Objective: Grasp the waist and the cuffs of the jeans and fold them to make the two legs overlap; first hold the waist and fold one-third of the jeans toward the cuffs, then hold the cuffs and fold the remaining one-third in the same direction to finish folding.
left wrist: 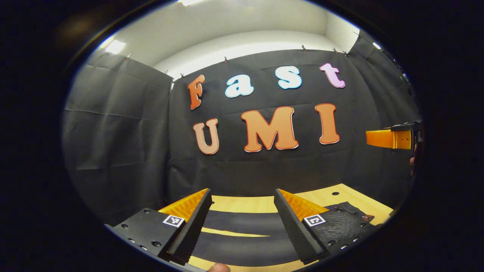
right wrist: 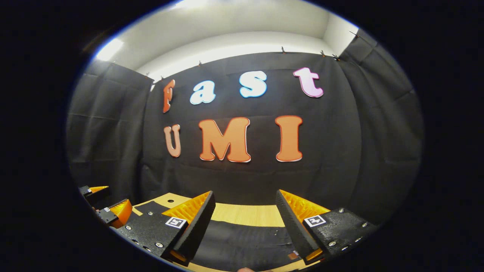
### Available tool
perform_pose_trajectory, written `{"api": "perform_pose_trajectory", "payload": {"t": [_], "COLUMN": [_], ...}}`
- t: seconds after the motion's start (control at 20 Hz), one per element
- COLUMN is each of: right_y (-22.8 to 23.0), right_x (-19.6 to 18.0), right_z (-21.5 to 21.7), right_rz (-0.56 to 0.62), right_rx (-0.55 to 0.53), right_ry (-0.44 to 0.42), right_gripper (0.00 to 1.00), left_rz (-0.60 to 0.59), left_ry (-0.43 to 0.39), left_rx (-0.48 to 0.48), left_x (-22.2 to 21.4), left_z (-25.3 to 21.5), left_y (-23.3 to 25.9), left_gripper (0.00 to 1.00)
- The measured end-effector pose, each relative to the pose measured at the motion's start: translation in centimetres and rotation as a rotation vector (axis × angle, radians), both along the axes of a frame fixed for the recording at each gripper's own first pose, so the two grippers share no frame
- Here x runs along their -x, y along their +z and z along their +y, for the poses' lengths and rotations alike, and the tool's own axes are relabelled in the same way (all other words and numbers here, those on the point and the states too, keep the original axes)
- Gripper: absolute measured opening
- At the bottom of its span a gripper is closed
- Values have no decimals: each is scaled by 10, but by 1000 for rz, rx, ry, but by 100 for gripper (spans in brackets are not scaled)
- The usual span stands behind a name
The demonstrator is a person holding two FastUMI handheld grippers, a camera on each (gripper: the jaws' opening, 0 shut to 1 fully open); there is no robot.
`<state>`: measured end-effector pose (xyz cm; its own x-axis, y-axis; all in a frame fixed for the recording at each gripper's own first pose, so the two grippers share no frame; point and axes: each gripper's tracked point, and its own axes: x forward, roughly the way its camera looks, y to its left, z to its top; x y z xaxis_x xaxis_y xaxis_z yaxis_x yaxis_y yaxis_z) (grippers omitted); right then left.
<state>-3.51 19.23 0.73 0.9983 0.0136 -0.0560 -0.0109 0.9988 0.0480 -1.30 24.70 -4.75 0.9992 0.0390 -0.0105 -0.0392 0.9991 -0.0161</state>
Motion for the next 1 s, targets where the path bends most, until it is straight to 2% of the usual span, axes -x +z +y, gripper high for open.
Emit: {"api": "perform_pose_trajectory", "payload": {"t": [0.1, 0.2, 0.25, 0.35, 0.5, 0.8, 1.0], "right_y": [4, 2, 0, 1, -6, -18, -47], "right_x": [-1, -5, -5, -3, 3, 12, 4], "right_z": [15, 20, 24, 27, 21, -2, -12], "right_rz": [-11, -3, 20, 34, 88, 153, 220], "right_rx": [21, 68, 73, 109, 188, 179, 172], "right_ry": [-75, -164, -194, -238, -307, -377, -388], "right_gripper": [100, 97, 100, 97, 100, 98, 99], "left_rz": [-44, -60, -49, -46, -43, -14, 99], "left_ry": [-8, -43, -53, -55, -48, 40, 44], "left_rx": [-31, -23, -16, -3, -18, -27, 10], "left_x": [-15, -33, -41, -54, -72, -90, -103], "left_z": [43, 71, 85, 116, 157, 225, 228], "left_y": [4, -2, -6, -11, -18, -33, -66], "left_gripper": [100, 99, 100, 99, 100, 100, 98]}}
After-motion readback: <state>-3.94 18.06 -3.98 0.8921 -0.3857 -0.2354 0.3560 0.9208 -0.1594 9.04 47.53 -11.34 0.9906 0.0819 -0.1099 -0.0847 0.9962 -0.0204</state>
